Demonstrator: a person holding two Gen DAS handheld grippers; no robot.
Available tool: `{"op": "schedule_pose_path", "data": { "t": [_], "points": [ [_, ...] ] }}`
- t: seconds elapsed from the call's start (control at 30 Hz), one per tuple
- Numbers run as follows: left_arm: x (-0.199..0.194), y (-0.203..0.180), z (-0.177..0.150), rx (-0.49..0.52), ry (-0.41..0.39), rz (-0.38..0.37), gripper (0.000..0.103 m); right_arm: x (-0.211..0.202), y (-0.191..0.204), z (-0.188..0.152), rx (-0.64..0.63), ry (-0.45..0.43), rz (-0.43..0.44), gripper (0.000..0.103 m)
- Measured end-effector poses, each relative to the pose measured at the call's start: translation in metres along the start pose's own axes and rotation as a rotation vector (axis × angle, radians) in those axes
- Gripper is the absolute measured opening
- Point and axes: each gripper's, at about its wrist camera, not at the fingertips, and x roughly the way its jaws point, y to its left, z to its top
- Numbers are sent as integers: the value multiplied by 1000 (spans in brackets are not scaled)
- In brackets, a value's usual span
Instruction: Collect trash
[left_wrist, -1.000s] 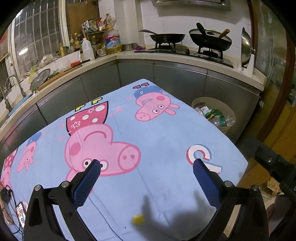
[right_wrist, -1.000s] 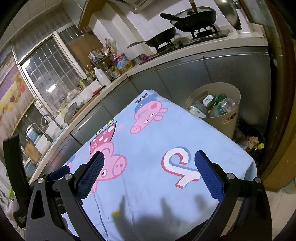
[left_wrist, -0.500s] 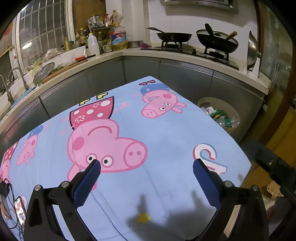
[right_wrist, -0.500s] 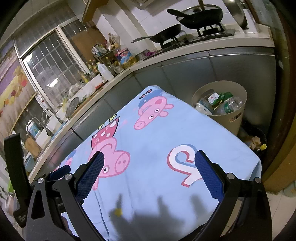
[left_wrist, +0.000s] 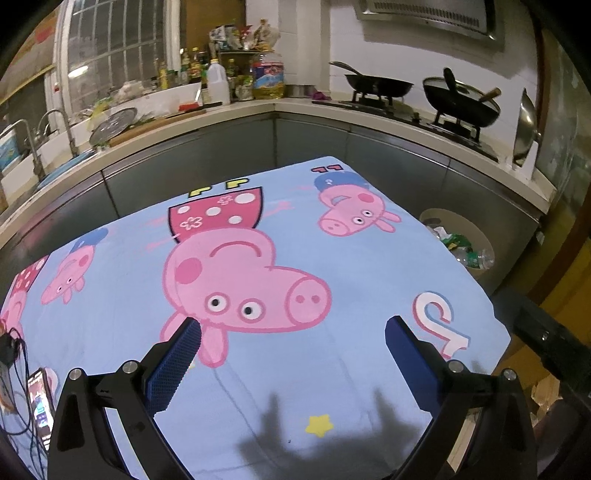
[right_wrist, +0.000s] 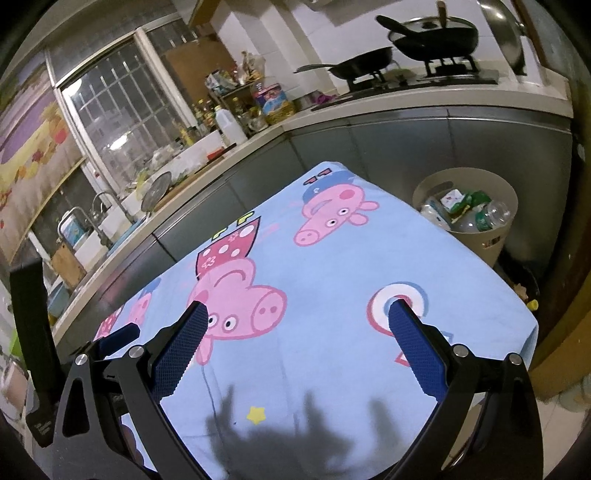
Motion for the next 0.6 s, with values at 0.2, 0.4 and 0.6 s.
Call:
{"op": "schedule_pose_path", "data": {
  "t": [0.2,0.4,0.6],
  "points": [
    [-11,21,-5,-36,-19,14,99,0,24,-5,-46,15,15,97],
    [-21,40,-11,-79,-34,30,99,-3,47,-9,-86,28,33,97],
    [-36,54,-19,-110,-63,69,99,-9,65,-15,-120,39,64,97]
  ]
}}
